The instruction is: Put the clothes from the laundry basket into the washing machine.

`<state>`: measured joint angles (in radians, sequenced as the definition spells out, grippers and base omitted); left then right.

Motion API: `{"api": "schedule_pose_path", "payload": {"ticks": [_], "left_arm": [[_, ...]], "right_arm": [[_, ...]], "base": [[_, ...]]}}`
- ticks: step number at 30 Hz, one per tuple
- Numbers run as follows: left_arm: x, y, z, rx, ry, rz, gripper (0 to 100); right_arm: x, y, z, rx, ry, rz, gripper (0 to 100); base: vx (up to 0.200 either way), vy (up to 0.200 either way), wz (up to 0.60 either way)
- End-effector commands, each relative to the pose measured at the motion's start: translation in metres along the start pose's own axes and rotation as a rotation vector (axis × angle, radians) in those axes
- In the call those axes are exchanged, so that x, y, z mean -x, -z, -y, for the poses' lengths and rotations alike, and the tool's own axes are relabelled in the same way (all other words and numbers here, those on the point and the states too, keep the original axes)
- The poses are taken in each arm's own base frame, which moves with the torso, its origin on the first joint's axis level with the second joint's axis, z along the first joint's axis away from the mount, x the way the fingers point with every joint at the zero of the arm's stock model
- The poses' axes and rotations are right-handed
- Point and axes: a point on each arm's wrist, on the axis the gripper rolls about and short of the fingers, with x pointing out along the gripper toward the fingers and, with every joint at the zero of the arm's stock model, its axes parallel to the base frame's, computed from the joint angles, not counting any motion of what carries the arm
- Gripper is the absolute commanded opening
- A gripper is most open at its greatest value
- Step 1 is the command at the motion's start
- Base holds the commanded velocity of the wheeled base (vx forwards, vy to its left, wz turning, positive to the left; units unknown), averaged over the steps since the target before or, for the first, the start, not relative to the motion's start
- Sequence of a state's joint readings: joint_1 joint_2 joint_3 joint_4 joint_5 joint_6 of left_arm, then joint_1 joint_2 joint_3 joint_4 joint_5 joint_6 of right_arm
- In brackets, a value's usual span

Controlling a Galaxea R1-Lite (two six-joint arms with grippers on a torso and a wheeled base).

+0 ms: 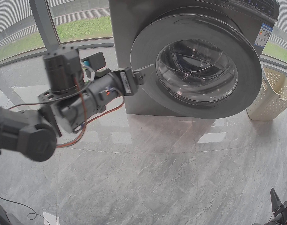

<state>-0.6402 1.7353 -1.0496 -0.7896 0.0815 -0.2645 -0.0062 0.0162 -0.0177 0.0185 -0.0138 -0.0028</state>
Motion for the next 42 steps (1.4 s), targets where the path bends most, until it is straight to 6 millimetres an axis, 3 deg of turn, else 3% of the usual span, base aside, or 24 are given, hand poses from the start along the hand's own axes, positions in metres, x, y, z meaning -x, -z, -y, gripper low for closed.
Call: {"api": "schedule_pose_path", "payload": {"ticks": [1,5,6,7,13,23,25,29,37,42], "left_arm": [[0.2,-0.025,-0.005,-0.083,0.082,-0.012,100],[0.258,-0.01,-0.021,-0.11,0.057,-0.01,100],[0.258,-0.01,-0.021,-0.11,0.057,-0.01,100],[0.285,-0.003,-0.026,-0.127,0.066,0.026,100],[0.326,0.008,-0.028,-0.151,-0.024,0.064,100],[0.346,0.038,-0.034,-0.189,-0.241,0.111,100],[0.349,0.061,-0.039,-0.226,-0.341,0.087,100],[0.352,0.087,-0.045,-0.242,-0.461,0.064,100],[0.366,0.124,-0.049,-0.301,-0.492,0.018,100],[0.368,0.126,-0.047,-0.239,-0.472,0.023,100]], "right_arm": [[0.0,0.003,0.0,0.0,0.0,0.005,100],[0.0,0.003,0.0,0.0,0.0,0.005,100],[0.0,0.003,0.0,0.0,0.0,0.005,100],[0.0,0.003,0.0,0.0,0.0,0.005,100],[0.0,0.003,0.0,0.0,0.0,0.005,100],[0.0,0.003,0.0,0.0,0.0,0.005,100],[0.0,0.003,0.0,0.0,0.0,0.005,100],[0.0,0.003,0.0,0.0,0.0,0.005,100],[0.0,0.003,0.0,0.002,0.0,0.005,100],[0.0,0.003,0.0,0.0,0.001,0.005,100]], "base": [[0.0,0.0,0.0],[0.0,0.0,0.0],[0.0,0.0,0.0],[0.0,0.0,0.0],[0.0,0.0,0.0],[0.0,0.0,0.0],[0.0,0.0,0.0],[0.0,0.0,0.0],[0.0,0.0,0.0],[0.0,0.0,0.0]]}}
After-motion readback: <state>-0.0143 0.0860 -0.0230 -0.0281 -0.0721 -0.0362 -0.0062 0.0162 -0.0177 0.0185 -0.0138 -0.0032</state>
